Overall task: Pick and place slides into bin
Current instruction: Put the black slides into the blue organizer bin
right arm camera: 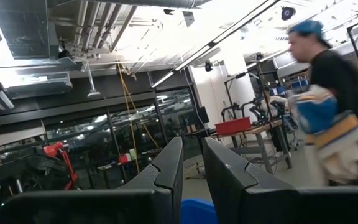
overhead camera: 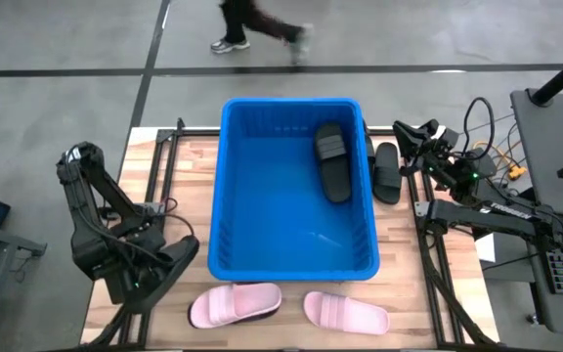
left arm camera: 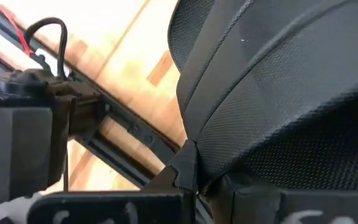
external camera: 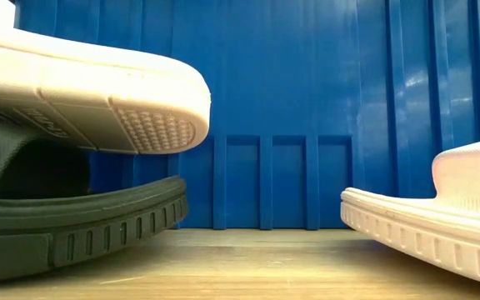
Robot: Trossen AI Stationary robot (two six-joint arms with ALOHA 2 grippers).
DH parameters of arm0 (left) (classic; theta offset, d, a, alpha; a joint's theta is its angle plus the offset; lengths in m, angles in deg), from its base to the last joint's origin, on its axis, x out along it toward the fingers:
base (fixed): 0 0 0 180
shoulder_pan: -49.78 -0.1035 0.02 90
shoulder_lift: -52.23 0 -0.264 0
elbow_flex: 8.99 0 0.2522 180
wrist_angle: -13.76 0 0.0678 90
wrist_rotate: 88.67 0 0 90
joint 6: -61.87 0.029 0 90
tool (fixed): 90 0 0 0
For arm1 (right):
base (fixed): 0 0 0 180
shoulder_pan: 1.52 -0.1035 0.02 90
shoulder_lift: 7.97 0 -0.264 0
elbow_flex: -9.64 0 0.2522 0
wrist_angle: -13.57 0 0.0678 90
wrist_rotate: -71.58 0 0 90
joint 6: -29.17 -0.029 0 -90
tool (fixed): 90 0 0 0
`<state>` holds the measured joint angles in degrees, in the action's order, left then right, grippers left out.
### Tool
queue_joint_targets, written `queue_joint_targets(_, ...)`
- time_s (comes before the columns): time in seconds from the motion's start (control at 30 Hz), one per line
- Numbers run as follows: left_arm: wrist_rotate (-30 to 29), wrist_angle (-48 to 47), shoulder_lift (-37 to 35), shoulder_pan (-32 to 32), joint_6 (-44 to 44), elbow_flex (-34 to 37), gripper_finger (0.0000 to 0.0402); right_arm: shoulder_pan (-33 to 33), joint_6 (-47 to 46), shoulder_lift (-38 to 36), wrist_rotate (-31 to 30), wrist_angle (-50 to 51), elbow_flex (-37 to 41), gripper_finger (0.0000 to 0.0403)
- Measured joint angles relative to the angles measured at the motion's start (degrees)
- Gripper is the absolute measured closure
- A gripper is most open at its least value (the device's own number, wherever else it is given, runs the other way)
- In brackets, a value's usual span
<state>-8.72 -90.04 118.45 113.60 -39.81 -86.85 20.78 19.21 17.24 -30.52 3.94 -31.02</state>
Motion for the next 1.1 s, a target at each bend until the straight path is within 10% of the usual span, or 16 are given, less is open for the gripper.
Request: queue_joint_targets(1.1,-21.95,-0.02,-4.72,-0.1,1.54,-7.23,0.0401,0.0,1.51,0.0,0.0,0.04,-0.02,0.0346)
